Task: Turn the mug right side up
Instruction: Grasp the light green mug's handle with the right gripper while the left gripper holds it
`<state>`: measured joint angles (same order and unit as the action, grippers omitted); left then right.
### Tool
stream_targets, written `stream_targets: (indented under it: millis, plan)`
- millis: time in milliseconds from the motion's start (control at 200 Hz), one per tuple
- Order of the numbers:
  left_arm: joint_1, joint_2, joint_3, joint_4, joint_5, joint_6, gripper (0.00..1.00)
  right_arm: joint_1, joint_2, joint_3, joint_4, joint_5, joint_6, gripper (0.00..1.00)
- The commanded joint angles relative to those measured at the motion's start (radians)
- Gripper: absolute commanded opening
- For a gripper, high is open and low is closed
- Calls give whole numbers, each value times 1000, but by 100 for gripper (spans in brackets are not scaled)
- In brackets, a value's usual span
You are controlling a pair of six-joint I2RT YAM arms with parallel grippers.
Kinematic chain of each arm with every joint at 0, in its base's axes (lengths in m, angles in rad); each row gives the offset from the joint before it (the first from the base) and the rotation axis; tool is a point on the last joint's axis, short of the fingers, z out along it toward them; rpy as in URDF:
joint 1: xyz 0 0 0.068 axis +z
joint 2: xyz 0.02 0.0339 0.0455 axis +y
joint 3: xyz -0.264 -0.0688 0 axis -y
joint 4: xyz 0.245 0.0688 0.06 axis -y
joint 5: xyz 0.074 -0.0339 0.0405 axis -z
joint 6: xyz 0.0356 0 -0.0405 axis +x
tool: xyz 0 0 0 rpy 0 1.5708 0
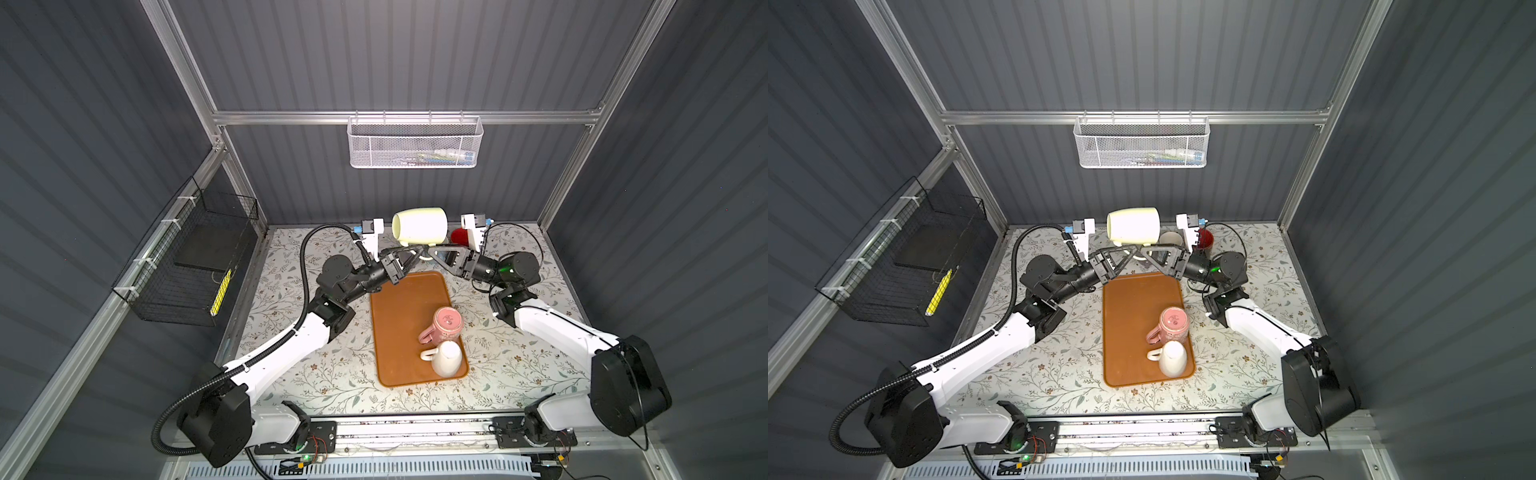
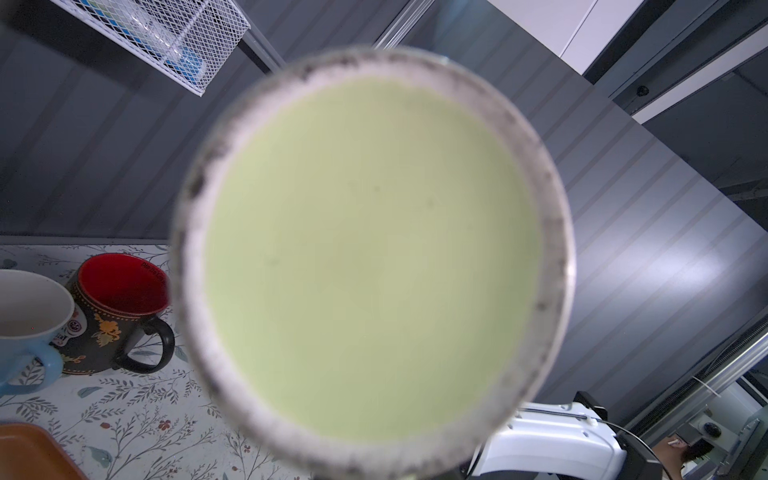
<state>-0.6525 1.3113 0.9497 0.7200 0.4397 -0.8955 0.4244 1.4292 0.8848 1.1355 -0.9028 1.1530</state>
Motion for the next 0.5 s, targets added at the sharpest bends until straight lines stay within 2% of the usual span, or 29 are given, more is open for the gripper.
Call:
stream_targets:
  millis: [0,495]
  plan:
    - [7,-5,61,127,25,-3,0,5,8,39,75,-19,28,39]
    - [13,38,44,165,42,-40,0,5,26,62,93,-17,31,22]
